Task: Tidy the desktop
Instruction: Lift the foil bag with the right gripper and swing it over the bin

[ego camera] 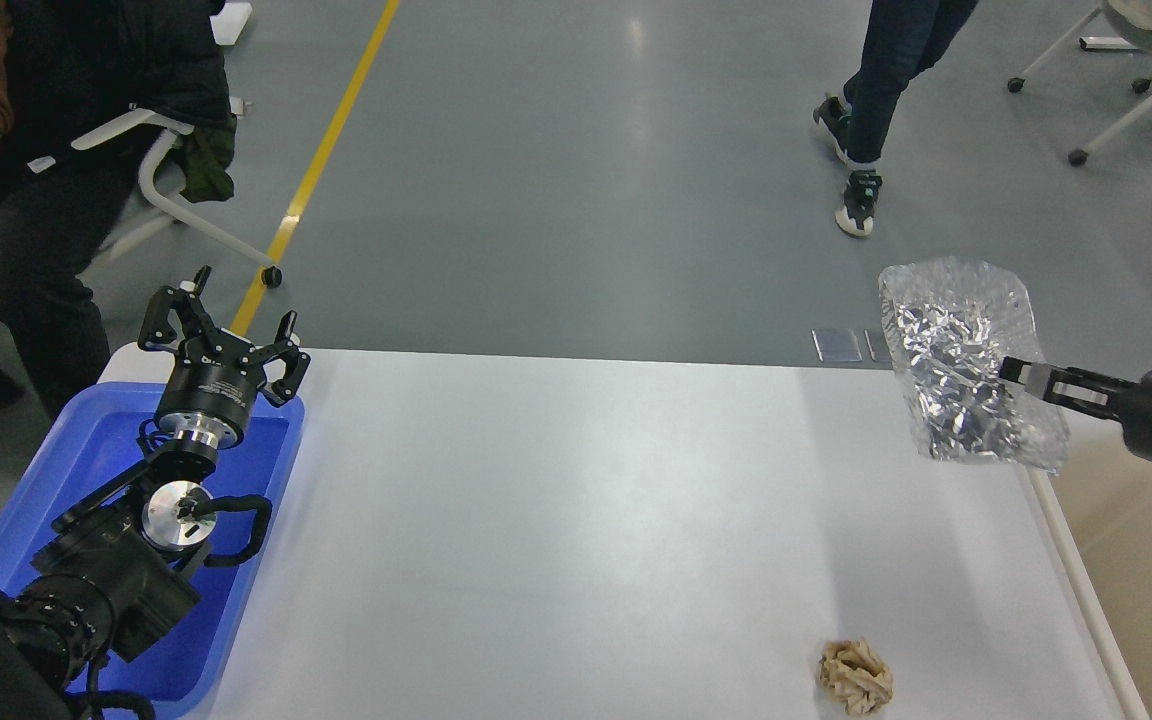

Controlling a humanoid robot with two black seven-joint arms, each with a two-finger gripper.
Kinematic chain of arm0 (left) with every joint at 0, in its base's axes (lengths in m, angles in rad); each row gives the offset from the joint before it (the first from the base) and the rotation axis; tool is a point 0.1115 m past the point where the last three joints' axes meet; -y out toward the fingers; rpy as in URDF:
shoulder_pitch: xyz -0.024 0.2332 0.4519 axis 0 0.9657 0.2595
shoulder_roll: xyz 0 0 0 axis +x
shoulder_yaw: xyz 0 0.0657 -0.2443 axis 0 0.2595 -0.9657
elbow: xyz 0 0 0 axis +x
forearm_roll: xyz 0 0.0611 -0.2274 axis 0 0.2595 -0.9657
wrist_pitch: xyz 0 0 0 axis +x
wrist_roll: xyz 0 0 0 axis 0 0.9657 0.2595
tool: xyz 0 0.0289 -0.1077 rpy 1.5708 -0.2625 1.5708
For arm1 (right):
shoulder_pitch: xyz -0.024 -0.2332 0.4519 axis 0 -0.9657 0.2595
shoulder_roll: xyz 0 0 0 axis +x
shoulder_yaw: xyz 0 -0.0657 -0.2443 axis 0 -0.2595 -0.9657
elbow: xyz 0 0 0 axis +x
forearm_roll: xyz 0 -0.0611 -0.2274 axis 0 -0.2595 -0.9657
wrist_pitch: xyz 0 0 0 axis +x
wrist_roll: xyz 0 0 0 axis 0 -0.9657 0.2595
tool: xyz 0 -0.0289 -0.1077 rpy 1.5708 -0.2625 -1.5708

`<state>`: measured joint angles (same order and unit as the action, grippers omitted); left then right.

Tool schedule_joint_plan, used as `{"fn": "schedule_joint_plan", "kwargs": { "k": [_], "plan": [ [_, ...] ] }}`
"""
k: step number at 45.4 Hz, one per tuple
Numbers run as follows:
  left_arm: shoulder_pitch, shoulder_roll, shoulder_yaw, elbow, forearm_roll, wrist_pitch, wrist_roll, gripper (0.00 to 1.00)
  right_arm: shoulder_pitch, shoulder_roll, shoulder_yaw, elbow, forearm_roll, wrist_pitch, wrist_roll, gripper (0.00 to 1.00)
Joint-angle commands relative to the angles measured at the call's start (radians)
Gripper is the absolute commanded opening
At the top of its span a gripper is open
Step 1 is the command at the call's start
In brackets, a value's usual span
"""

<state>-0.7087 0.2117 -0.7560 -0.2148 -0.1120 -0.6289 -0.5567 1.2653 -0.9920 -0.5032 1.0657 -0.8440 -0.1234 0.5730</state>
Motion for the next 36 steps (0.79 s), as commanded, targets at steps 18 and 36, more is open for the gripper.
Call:
{"fn": "schedule_joint_plan", "kwargs": {
  "k": [18,36],
  "plan": [
    [0.0,0.0,0.0,0.0,0.0,-0.002,0.0,1.0,0.183,-0.12,-0.02,-0.042,0.474,0.252,-0.016,0.0],
    [0.0,0.0,0.0,0.0,0.0,-0.002,0.0,1.0,0.017,-0.05,-0.074,-0.418,0.684,0.243,-0.159,0.0]
  ]
}}
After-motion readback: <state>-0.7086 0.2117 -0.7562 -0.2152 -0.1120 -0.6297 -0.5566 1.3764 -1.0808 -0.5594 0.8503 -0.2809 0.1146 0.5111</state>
